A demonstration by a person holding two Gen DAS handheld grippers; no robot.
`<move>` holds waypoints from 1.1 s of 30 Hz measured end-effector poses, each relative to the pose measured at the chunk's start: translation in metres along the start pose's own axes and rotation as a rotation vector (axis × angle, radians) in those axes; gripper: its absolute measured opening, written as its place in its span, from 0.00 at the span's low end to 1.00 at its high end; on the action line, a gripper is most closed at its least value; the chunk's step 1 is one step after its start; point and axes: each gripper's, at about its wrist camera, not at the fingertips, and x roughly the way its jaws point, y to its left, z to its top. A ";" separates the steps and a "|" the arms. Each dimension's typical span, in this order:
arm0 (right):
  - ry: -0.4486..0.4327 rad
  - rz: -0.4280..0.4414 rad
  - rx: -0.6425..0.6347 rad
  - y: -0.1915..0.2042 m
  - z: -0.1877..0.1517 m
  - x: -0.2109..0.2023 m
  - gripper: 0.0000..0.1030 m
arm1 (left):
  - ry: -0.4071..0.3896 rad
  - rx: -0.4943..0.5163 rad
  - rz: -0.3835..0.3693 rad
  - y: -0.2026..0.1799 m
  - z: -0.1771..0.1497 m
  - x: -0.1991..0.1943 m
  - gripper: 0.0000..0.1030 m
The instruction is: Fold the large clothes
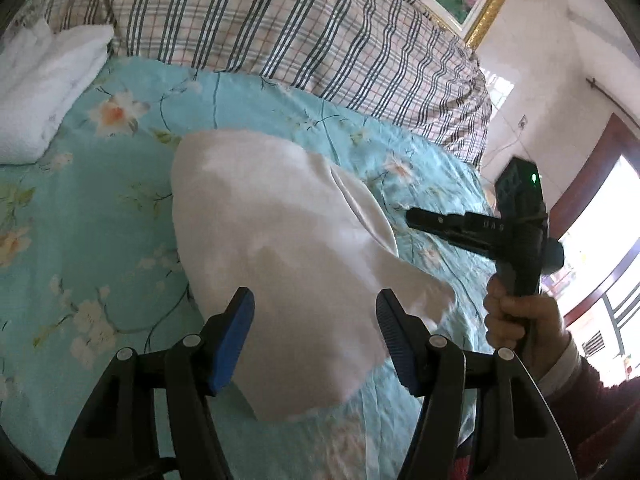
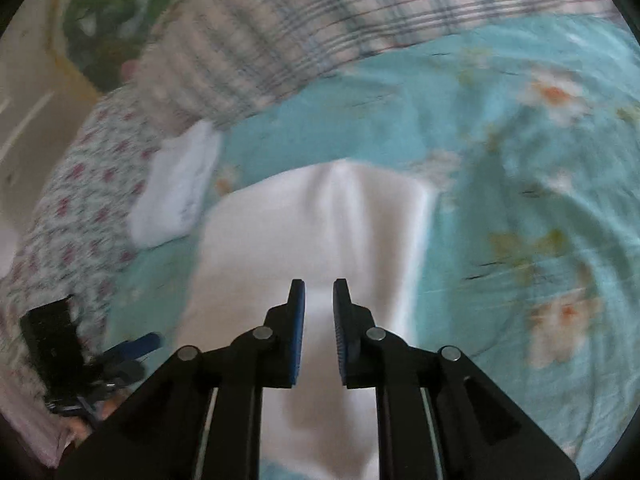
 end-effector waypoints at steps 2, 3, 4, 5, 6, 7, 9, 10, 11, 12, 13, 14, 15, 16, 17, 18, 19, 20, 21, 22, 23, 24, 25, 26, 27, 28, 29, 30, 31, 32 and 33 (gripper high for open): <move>0.049 0.064 -0.037 0.018 -0.005 0.008 0.14 | -0.001 0.020 0.061 -0.003 -0.008 -0.007 0.62; 0.069 0.097 -0.068 0.029 -0.010 0.012 0.14 | 0.001 0.023 0.084 -0.001 -0.011 -0.010 0.62; 0.083 0.114 -0.085 0.036 -0.013 0.015 0.14 | 0.005 0.016 0.099 0.003 -0.016 -0.013 0.62; 0.109 0.137 -0.111 0.045 -0.018 0.020 0.14 | 0.009 -0.001 0.108 0.008 -0.019 -0.016 0.62; 0.125 0.150 -0.134 0.052 -0.024 0.023 0.14 | 0.014 -0.017 0.110 0.014 -0.021 -0.017 0.62; 0.137 0.153 -0.158 0.062 -0.031 0.027 0.14 | 0.022 -0.032 0.104 0.019 -0.024 -0.020 0.62; 0.156 0.147 -0.170 0.068 -0.039 0.035 0.14 | 0.039 -0.035 0.086 0.022 -0.028 -0.025 0.62; 0.162 0.147 -0.160 0.067 -0.040 0.038 0.14 | 0.048 -0.022 0.080 0.019 -0.031 -0.026 0.62; 0.165 0.142 -0.152 0.066 -0.040 0.041 0.14 | 0.053 -0.006 0.082 0.015 -0.035 -0.027 0.62; 0.166 0.130 -0.148 0.064 -0.040 0.044 0.14 | 0.054 0.012 0.094 0.008 -0.040 -0.025 0.64; 0.160 0.121 -0.148 0.062 -0.039 0.047 0.14 | 0.059 0.024 0.099 0.003 -0.043 -0.022 0.64; 0.154 0.107 -0.151 0.058 -0.039 0.048 0.14 | 0.067 0.035 0.108 -0.002 -0.046 -0.017 0.64; 0.153 0.080 -0.151 0.057 -0.038 0.053 0.14 | 0.074 0.044 0.131 -0.006 -0.049 -0.010 0.64; 0.161 0.059 -0.137 0.050 -0.039 0.059 0.14 | 0.078 0.054 0.181 -0.010 -0.053 -0.002 0.64; 0.166 0.056 -0.121 0.044 -0.040 0.061 0.14 | 0.080 0.063 0.249 -0.012 -0.055 0.006 0.63; 0.168 0.053 -0.111 0.040 -0.041 0.063 0.14 | 0.084 0.077 0.354 -0.013 -0.057 0.014 0.61; 0.171 0.047 -0.102 0.037 -0.044 0.066 0.14 | 0.086 0.078 0.461 -0.011 -0.059 0.021 0.63; 0.176 0.043 -0.093 0.031 -0.047 0.068 0.13 | 0.082 0.033 0.509 -0.004 -0.059 0.025 0.65; 0.175 0.041 -0.086 0.027 -0.050 0.068 0.11 | 0.078 -0.036 0.500 0.006 -0.059 0.026 0.68; 0.172 0.039 -0.079 0.023 -0.051 0.069 0.10 | 0.082 -0.083 0.497 0.014 -0.060 0.027 0.71; 0.168 0.045 -0.066 0.019 -0.052 0.069 0.10 | 0.086 -0.109 0.498 0.019 -0.062 0.028 0.72; 0.167 0.050 -0.061 0.016 -0.053 0.068 0.08 | 0.089 -0.121 0.499 0.023 -0.063 0.029 0.76; 0.166 0.049 -0.059 0.015 -0.053 0.068 0.07 | 0.092 -0.130 0.492 0.025 -0.065 0.028 0.76; 0.166 0.046 -0.061 0.015 -0.054 0.068 0.07 | 0.089 -0.143 0.467 0.026 -0.065 0.025 0.76; 0.165 0.040 -0.063 0.016 -0.053 0.067 0.07 | 0.086 -0.150 0.433 0.027 -0.066 0.021 0.70; 0.165 0.036 -0.065 0.016 -0.052 0.066 0.08 | 0.085 -0.154 0.379 0.025 -0.065 0.016 0.63; 0.165 0.030 -0.068 0.018 -0.051 0.063 0.08 | 0.081 -0.157 0.336 0.023 -0.064 0.009 0.60; 0.165 0.025 -0.071 0.019 -0.051 0.062 0.09 | 0.068 -0.159 0.288 0.021 -0.063 0.000 0.57; 0.166 0.020 -0.077 0.021 -0.050 0.060 0.11 | 0.043 -0.158 0.245 0.017 -0.060 -0.012 0.57; 0.165 0.016 -0.085 0.023 -0.049 0.056 0.11 | 0.021 -0.150 0.217 0.014 -0.056 -0.022 0.57; 0.161 0.016 -0.092 0.026 -0.048 0.052 0.11 | -0.011 -0.131 0.175 0.009 -0.051 -0.034 0.57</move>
